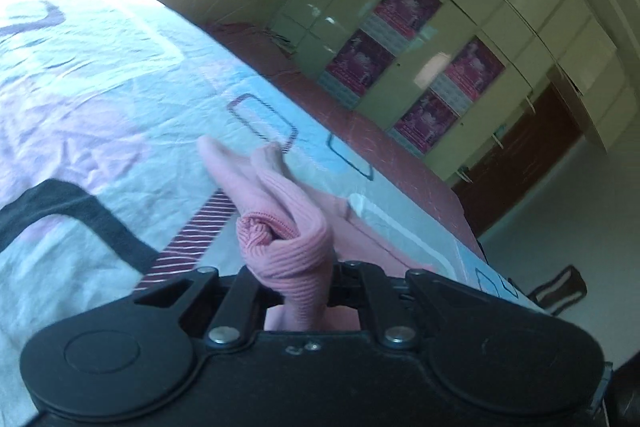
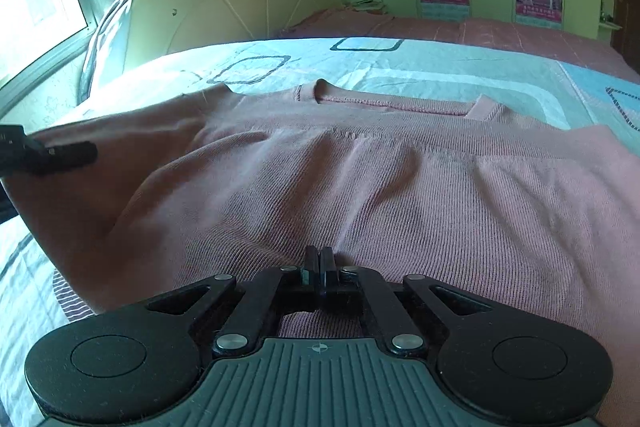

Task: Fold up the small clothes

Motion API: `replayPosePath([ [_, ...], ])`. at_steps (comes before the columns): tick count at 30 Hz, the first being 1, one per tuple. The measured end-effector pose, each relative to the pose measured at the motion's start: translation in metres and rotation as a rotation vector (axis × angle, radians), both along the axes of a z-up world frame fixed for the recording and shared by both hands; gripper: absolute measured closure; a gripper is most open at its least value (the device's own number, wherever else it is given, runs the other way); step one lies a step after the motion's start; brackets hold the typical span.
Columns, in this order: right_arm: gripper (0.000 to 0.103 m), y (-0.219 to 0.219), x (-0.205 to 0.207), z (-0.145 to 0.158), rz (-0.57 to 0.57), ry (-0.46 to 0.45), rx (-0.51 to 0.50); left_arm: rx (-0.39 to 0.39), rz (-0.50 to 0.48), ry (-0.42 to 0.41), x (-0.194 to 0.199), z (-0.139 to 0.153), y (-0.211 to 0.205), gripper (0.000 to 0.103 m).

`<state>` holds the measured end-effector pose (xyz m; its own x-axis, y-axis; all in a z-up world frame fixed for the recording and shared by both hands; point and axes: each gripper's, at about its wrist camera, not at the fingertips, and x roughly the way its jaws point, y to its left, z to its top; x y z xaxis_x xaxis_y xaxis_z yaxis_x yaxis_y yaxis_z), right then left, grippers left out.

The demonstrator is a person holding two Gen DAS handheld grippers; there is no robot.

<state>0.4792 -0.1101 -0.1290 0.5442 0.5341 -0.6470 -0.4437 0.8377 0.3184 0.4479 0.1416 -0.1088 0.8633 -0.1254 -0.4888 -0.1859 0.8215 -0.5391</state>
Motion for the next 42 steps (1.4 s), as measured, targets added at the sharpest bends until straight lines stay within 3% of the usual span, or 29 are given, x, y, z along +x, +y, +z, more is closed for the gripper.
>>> replayPosePath([
  [3,0.103,-0.059,-0.006,0.019,-0.119,-0.012,0.178,0.114,-0.133,-0.036,0.014,0.030,-0.058,0.096],
  [6,0.103,-0.124,-0.012,0.032,-0.249,-0.031,0.244,0.177,-0.258,-0.041,0.029,0.041,-0.121,0.096],
  [9,0.103,-0.191,-0.017,0.039,-0.356,-0.018,0.290,0.200,-0.377,0.000,0.043,0.032,-0.185,0.096],
  [10,0.103,-0.213,-0.019,0.041,-0.369,-0.003,0.314,0.209,-0.426,0.033,0.048,0.024,-0.208,0.093],
  [11,0.103,-0.228,-0.019,0.039,-0.370,0.019,0.336,0.222,-0.486,0.077,0.051,0.013,-0.230,0.075],
  [12,0.099,-0.239,-0.018,0.036,-0.367,0.049,0.351,0.233,-0.545,0.133,0.055,0.001,-0.252,0.067],
  [13,0.065,-0.251,-0.018,0.035,-0.374,0.081,0.346,0.234,-0.581,0.180,0.055,-0.008,-0.266,0.055],
  [14,0.042,-0.259,-0.022,0.035,-0.385,0.078,0.342,0.217,-0.602,0.183,0.050,-0.012,-0.273,0.055],
  [15,0.030,-0.267,-0.027,0.037,-0.377,0.055,0.366,0.195,-0.615,0.155,0.043,-0.011,-0.272,0.055],
  [17,0.033,-0.277,-0.031,0.040,-0.367,0.050,0.412,0.182,-0.576,0.111,0.032,-0.003,-0.256,0.059],
  [19,0.054,-0.279,-0.029,0.039,-0.332,0.075,0.464,0.201,-0.497,0.087,0.032,0.005,-0.227,0.059],
  [20,0.056,-0.276,-0.027,0.039,-0.310,0.087,0.479,0.219,-0.456,0.080,0.032,0.008,-0.213,0.060],
  [25,0.057,-0.238,-0.004,0.026,-0.198,0.154,0.449,0.234,-0.335,0.145,0.059,0.006,-0.162,0.063],
  [31,0.057,-0.213,0.024,0.002,-0.170,0.246,0.377,0.232,-0.331,0.229,0.076,-0.024,-0.146,0.065],
  [35,0.057,-0.201,0.032,-0.006,-0.123,0.287,0.342,0.187,-0.327,0.219,0.071,-0.037,-0.134,0.064],
  [39,0.057,-0.187,0.037,-0.001,-0.084,0.272,0.278,0.160,-0.350,0.215,0.073,-0.041,-0.127,0.062],
  [41,0.083,-0.177,0.038,0.002,-0.062,0.253,0.204,0.162,-0.367,0.215,0.076,-0.039,-0.126,0.061],
  [42,0.088,-0.171,0.038,0.004,-0.054,0.245,0.170,0.170,-0.372,0.206,0.076,-0.037,-0.126,0.061],
])
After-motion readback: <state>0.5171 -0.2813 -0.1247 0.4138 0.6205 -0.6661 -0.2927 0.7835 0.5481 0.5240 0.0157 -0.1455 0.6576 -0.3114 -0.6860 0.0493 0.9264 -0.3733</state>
